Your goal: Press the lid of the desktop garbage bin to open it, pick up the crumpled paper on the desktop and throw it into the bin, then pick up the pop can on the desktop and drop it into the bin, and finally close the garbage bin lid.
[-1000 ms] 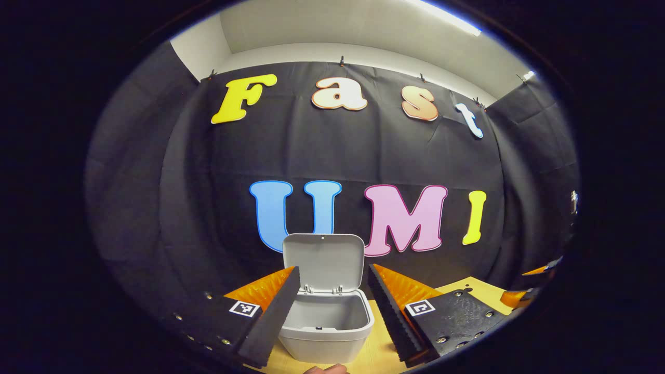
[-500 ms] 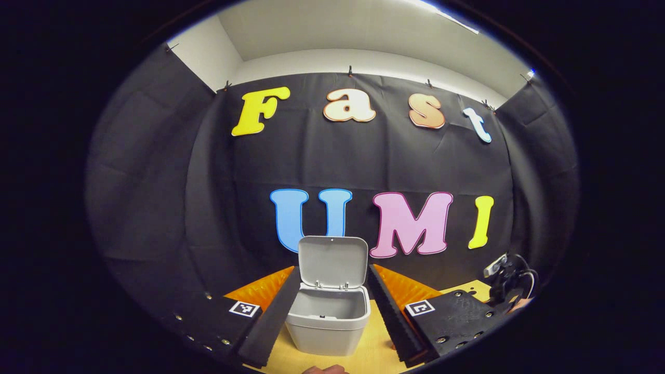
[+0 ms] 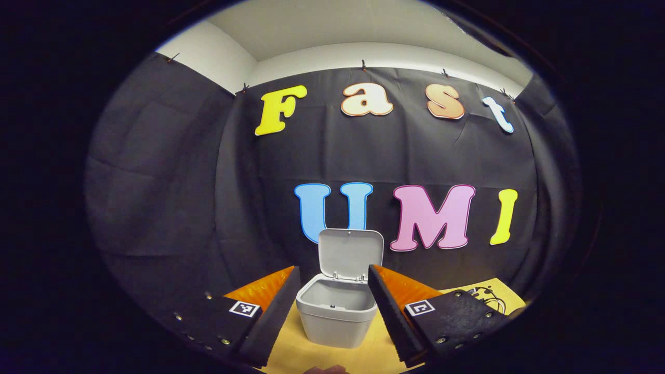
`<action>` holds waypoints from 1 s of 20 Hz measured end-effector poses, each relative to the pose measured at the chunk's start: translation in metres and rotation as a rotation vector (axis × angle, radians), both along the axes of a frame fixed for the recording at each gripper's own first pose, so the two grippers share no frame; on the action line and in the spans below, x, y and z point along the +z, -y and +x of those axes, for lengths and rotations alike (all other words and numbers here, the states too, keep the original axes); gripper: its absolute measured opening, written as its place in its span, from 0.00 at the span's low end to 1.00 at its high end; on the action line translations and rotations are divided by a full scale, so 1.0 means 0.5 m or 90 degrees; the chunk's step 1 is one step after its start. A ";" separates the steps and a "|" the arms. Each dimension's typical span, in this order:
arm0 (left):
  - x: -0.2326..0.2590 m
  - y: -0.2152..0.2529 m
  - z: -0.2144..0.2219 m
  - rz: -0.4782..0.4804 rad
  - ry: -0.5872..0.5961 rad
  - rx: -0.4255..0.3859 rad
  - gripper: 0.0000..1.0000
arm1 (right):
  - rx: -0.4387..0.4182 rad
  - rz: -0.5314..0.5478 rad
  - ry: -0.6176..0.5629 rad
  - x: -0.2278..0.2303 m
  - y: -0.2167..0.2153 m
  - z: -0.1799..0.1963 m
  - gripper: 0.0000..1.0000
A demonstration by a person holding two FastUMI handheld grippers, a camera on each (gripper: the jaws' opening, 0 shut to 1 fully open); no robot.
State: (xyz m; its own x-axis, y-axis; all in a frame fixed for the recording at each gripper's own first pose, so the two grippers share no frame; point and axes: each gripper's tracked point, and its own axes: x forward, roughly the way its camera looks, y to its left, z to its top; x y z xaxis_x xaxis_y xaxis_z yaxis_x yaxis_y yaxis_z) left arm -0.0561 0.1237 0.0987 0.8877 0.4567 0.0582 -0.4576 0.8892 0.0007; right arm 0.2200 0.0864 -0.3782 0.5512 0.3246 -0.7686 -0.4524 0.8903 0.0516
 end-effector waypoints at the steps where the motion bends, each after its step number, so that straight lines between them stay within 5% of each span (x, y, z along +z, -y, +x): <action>1: -0.007 -0.005 -0.004 -0.001 -0.006 0.008 0.87 | -0.003 -0.012 -0.012 -0.018 0.003 -0.002 0.99; 5: 0.005 -0.022 -0.009 0.005 0.006 0.010 0.87 | -0.013 -0.022 -0.017 -0.027 -0.008 0.004 0.98; 7: 0.003 -0.037 -0.007 0.005 0.004 0.001 0.87 | -0.026 -0.032 -0.008 -0.032 -0.002 0.006 0.86; 9: 0.011 -0.051 -0.005 0.009 0.008 -0.006 0.87 | -0.056 -0.019 -0.022 -0.029 0.001 -0.002 0.48; 10: 0.015 -0.055 -0.006 0.011 0.012 -0.013 0.87 | -0.063 -0.019 -0.027 -0.028 0.007 -0.006 0.47; 11: 0.015 -0.058 -0.004 0.013 0.014 -0.021 0.86 | -0.068 -0.020 -0.031 -0.026 0.013 -0.011 0.30; 12: 0.016 -0.063 -0.005 0.015 0.014 -0.026 0.86 | -0.072 -0.021 -0.031 -0.018 0.021 -0.018 0.41; 16: 0.004 -0.084 -0.004 0.005 0.016 -0.051 0.87 | -0.090 0.032 0.058 0.110 0.027 -0.005 0.36; 20: -0.014 -0.098 -0.003 -0.024 0.021 -0.077 0.87 | -0.045 0.097 0.210 0.359 -0.029 0.011 0.35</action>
State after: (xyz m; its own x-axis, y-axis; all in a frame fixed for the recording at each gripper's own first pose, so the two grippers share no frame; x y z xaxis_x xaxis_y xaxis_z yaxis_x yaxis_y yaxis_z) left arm -0.0577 0.1725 0.0919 0.9345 0.3484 0.0730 -0.3456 0.9372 -0.0473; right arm 0.2254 0.1010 -0.1987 0.7861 0.3738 -0.4922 -0.4045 0.9133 0.0475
